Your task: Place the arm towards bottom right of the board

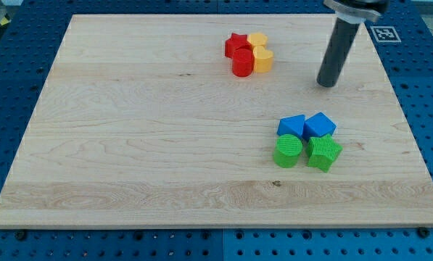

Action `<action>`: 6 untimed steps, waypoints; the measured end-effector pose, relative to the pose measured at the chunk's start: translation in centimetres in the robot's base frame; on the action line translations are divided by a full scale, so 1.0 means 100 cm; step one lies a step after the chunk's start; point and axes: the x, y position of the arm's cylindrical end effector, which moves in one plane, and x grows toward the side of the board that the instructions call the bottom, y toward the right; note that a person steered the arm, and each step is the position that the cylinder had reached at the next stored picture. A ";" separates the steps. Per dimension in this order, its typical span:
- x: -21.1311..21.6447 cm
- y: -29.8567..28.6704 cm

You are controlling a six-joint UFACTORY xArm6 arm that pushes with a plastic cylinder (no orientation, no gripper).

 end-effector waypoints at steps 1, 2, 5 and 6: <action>0.020 0.016; 0.034 0.023; 0.101 0.046; 0.117 0.054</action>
